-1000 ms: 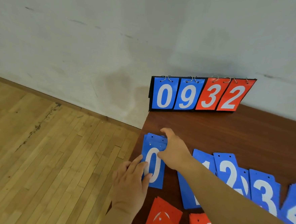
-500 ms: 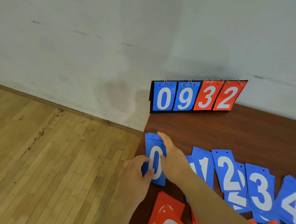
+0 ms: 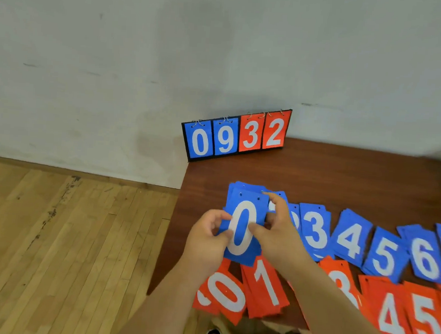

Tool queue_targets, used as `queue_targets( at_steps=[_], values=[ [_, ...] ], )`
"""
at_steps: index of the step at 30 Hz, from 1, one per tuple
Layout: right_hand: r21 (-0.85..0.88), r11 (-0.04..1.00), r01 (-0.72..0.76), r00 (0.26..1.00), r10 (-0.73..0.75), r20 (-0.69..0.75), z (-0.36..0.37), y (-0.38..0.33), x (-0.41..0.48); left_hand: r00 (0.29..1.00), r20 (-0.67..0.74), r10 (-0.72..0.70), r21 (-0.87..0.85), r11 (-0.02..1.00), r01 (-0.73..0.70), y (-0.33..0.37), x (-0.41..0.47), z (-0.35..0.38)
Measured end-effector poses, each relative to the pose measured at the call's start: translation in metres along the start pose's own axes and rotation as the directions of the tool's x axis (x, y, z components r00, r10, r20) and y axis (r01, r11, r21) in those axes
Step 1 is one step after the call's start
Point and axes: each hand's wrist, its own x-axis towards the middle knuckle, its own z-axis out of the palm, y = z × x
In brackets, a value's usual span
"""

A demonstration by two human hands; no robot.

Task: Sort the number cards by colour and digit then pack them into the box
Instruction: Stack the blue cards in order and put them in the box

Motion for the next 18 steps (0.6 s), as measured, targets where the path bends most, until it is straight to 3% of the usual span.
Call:
queue_targets(
  at_steps=[2, 6, 10, 18],
  values=[
    [0.059, 0.998, 0.026, 0.998, -0.022, -0.057, -0.023, 0.001, -0.009, 1.0, 0.016, 0.01, -0.019, 1.0, -0.01, 0.013, -0.003, 0.023],
    [-0.02, 0.997, 0.077, 0.988, -0.079, -0.13, -0.072, 0.003, -0.015, 0.995, 0.082, 0.05, 0.015, 0.999, -0.051, 0.038, -0.006, 0.067],
    [-0.025, 0.997, 0.066, 0.995, -0.068, -0.074, -0.118, 0.008, -0.02, 0.995, 0.079, 0.062, 0.014, 0.998, -0.063, 0.061, -0.012, 0.11],
    [-0.066, 0.998, -0.001, 0.984, 0.013, 0.18, -0.179, 0.034, -0.019, 0.998, 0.05, -0.03, 0.048, 0.998, 0.027, 0.067, -0.025, 0.18]
  ],
)
